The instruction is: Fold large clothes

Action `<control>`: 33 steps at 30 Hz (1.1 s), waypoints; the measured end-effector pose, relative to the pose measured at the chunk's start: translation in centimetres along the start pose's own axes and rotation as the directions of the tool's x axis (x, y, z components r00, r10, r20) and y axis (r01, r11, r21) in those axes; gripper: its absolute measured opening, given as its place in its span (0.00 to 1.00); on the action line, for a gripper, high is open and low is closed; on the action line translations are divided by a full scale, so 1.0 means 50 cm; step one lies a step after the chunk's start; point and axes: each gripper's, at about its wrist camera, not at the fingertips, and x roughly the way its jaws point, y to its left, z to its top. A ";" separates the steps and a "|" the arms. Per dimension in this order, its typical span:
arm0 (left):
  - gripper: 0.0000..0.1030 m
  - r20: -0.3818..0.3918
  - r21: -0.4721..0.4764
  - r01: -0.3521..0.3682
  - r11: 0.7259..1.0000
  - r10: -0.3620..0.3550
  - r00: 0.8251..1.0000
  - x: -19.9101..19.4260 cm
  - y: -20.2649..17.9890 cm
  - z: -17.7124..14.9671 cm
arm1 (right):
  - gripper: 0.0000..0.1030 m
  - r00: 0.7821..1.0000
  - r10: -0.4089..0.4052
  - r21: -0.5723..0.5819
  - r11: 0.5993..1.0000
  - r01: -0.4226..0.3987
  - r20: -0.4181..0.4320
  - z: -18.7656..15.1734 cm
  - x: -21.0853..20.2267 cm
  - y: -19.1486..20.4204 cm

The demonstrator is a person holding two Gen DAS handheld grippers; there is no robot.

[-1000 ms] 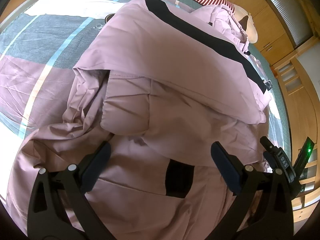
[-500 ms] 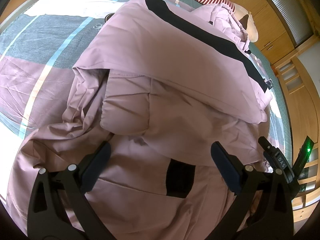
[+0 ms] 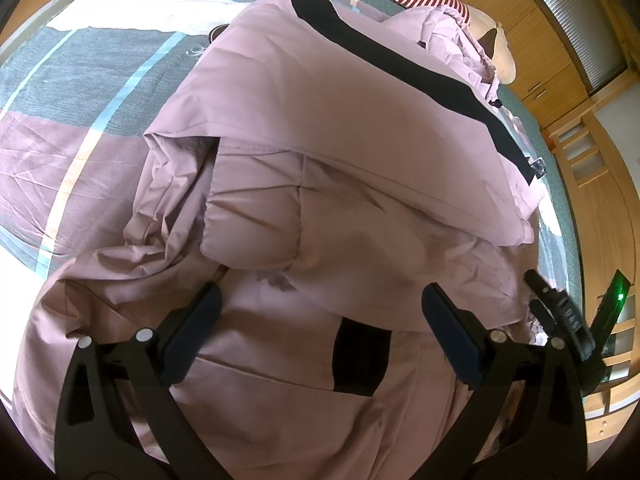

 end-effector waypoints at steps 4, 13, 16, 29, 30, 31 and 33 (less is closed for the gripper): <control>0.98 0.119 -0.024 0.026 0.999 -0.023 0.993 -0.047 0.004 0.003 | 0.99 0.981 -0.017 0.036 0.999 0.010 0.192 0.016 -0.088 -0.014; 0.96 0.205 0.131 -0.114 0.985 0.086 0.975 -0.059 -0.041 -0.009 | 0.94 0.961 0.080 -0.477 0.877 0.058 0.264 -0.035 -0.103 0.192; 0.96 0.161 0.116 -0.113 0.987 0.094 0.983 -0.042 -0.033 -0.004 | 0.89 0.995 -0.066 -0.535 0.840 0.093 0.068 -0.059 0.009 0.191; 0.96 0.150 0.077 -0.145 0.986 0.132 0.980 -0.040 -0.011 -0.001 | 0.90 0.992 -0.110 -0.381 0.916 0.128 0.069 -0.038 -0.014 0.125; 0.96 0.160 0.085 -0.132 0.988 0.117 0.980 -0.045 -0.014 -0.002 | 0.90 0.992 -0.070 -0.385 0.917 0.105 0.105 -0.035 -0.038 0.129; 0.96 0.162 0.089 -0.124 0.988 0.109 0.981 -0.048 -0.018 -0.001 | 0.91 0.991 -0.051 -0.395 0.913 0.098 0.127 -0.036 -0.052 0.134; 0.96 0.151 0.093 -0.126 0.988 0.111 0.982 -0.042 -0.019 -0.001 | 0.93 0.989 -0.063 -0.442 0.890 0.115 0.130 -0.041 -0.055 0.153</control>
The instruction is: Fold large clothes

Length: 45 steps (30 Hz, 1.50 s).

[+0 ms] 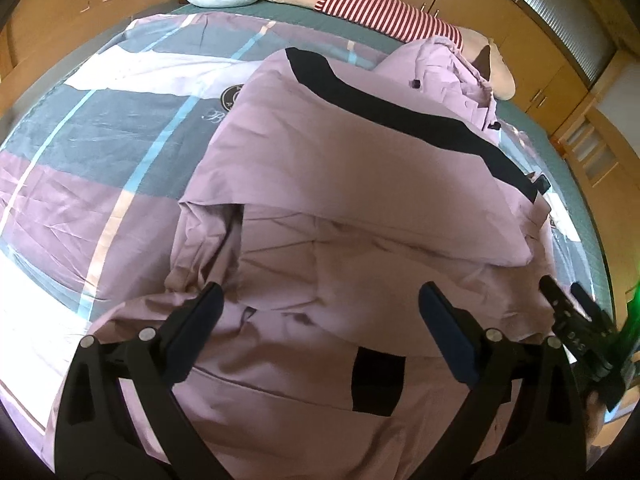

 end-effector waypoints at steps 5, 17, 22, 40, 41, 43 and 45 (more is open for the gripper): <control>0.96 -0.103 -0.042 -0.035 0.998 0.031 0.994 0.044 0.021 -0.007 | 0.93 0.978 -0.054 -0.002 0.998 0.055 -0.201 -0.030 0.086 -0.012; 0.96 -0.099 -0.049 -0.015 0.999 0.010 0.995 0.030 0.034 -0.001 | 0.94 0.986 0.153 0.108 0.981 -0.160 0.070 0.249 -0.008 -0.033; 0.98 -0.117 0.027 -0.066 0.997 0.068 0.991 0.048 0.013 -0.011 | 0.94 0.994 0.112 0.155 0.982 -0.109 -0.010 0.476 0.153 0.007; 0.98 -0.076 0.133 -0.143 0.981 0.154 0.985 0.079 -0.004 -0.028 | 0.04 0.990 -0.050 0.092 0.995 0.038 0.132 0.509 0.285 0.056; 0.98 -0.078 0.130 -0.143 0.981 0.154 0.985 0.078 -0.005 -0.029 | 0.04 0.975 -0.005 0.041 0.999 -0.004 0.222 0.481 0.202 0.068; 0.98 -0.084 0.123 -0.142 0.982 0.153 0.985 0.077 -0.003 -0.025 | 0.04 0.948 0.054 -0.042 0.998 -0.043 0.314 0.421 0.086 0.083; 0.98 -0.089 0.114 -0.136 0.984 0.147 0.985 0.076 -0.001 -0.021 | 0.04 0.926 0.111 -0.105 0.991 -0.078 0.361 0.342 -0.021 0.083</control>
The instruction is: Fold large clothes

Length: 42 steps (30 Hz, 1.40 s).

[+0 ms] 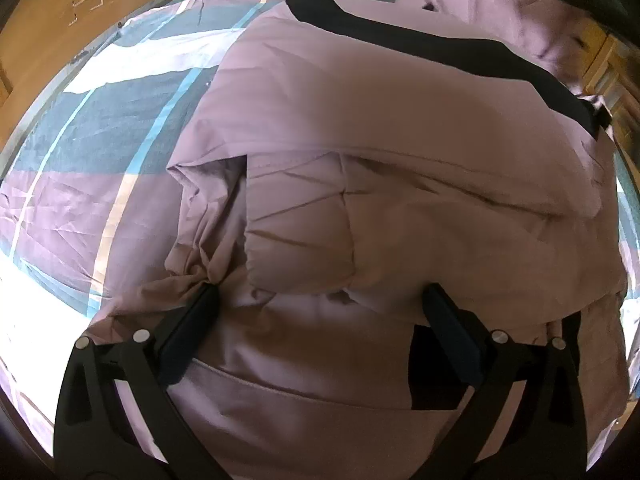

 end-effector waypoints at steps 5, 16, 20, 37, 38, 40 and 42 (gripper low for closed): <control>0.98 -0.003 -0.119 0.078 0.990 -0.079 0.997 -0.025 0.038 0.007 | 0.04 0.996 0.051 0.004 0.999 -0.051 -0.074 -0.143 -0.212 -0.052; 0.98 0.195 -0.383 0.131 0.915 -0.058 0.979 -0.133 0.168 0.031 | 0.77 0.908 -0.189 0.029 0.976 0.215 -0.374 -0.332 -0.323 -0.139; 0.98 0.194 -0.389 0.135 0.911 -0.063 0.979 -0.135 0.171 0.029 | 0.77 0.953 -0.066 0.200 0.971 0.129 -0.294 -0.281 -0.379 -0.147; 0.98 0.184 -0.131 0.252 0.959 -0.226 0.957 -0.130 0.041 0.013 | 0.20 0.812 0.348 0.144 0.937 -0.318 -0.468 -0.310 -0.209 0.137; 0.98 0.188 -0.122 0.263 0.957 -0.238 0.953 -0.131 0.038 0.013 | 0.18 0.805 0.356 0.140 0.933 -0.330 -0.474 -0.310 -0.212 0.139; 0.98 0.193 -0.094 0.284 0.954 -0.262 0.945 -0.133 0.024 0.011 | 0.14 0.791 0.360 0.088 0.926 -0.366 -0.495 -0.309 -0.230 0.153; 0.98 0.193 -0.059 0.289 0.956 -0.273 0.942 -0.135 0.007 0.007 | 0.13 0.782 0.350 0.027 0.919 -0.394 -0.515 -0.319 -0.251 0.169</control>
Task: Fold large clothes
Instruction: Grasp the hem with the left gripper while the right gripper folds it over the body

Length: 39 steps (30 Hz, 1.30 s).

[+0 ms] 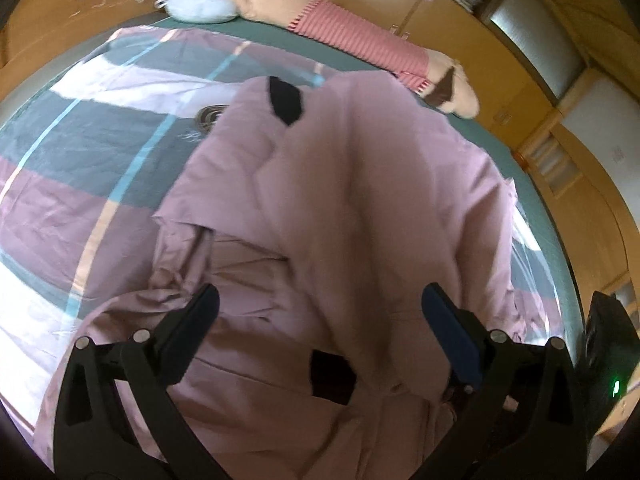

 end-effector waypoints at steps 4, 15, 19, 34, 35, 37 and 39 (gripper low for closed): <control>0.98 -0.046 0.059 0.006 0.998 -0.003 0.999 0.025 -0.027 -0.015 | 0.13 0.999 -0.001 -0.090 0.996 -0.003 -0.038 -0.035 -0.002 0.035; 0.72 -0.142 0.006 -0.056 0.998 0.056 0.988 0.087 -0.002 -0.026 | 0.71 1.000 -0.008 -0.102 0.995 0.006 -0.019 0.006 -0.048 -0.011; 0.47 -0.139 0.034 -0.063 0.997 0.067 0.988 0.078 -0.011 -0.027 | 0.74 0.982 -0.024 -0.005 1.000 0.026 0.188 0.038 -0.140 -0.069; 0.35 -0.224 0.252 -0.061 0.966 0.120 0.967 0.091 -0.084 -0.068 | 0.25 0.979 -0.203 0.086 0.976 0.202 0.001 0.034 0.050 -0.103; 0.41 -0.234 0.233 -0.062 0.971 0.118 0.965 0.095 -0.077 -0.065 | 0.24 0.979 -0.202 0.093 0.975 0.201 -0.004 0.035 0.057 -0.104; 0.51 -0.247 0.206 -0.076 0.975 0.128 0.960 0.102 -0.060 -0.062 | 0.25 0.979 -0.204 0.097 0.974 0.203 -0.009 0.035 0.059 -0.105; 0.52 -0.261 0.184 -0.071 0.980 0.119 0.958 0.110 -0.049 -0.060 | 0.26 0.977 -0.214 0.087 0.973 0.214 -0.004 0.031 0.061 -0.102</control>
